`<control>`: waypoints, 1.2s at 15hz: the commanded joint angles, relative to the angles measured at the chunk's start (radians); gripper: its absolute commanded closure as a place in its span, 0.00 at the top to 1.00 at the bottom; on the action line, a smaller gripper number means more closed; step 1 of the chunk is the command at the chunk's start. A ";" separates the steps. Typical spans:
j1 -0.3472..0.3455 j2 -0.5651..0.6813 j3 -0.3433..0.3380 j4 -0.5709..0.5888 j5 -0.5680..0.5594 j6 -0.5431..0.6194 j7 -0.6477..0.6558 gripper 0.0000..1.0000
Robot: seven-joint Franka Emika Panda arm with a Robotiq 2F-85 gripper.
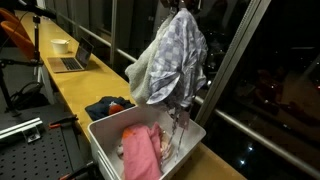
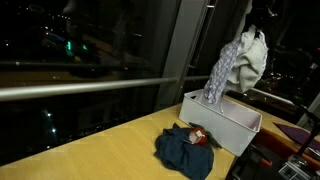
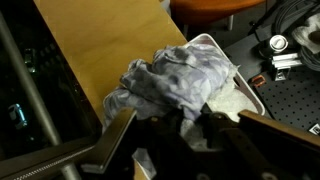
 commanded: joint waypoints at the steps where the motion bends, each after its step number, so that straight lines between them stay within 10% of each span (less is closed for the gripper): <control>1: 0.011 0.018 0.012 -0.033 0.008 0.035 0.020 0.03; 14: -0.009 0.055 0.005 -0.165 -0.003 0.113 0.028 0.03; 15: -0.006 0.060 0.007 -0.165 -0.003 0.111 0.029 0.37; 18: 0.000 0.050 0.012 -0.185 -0.004 0.114 0.032 0.53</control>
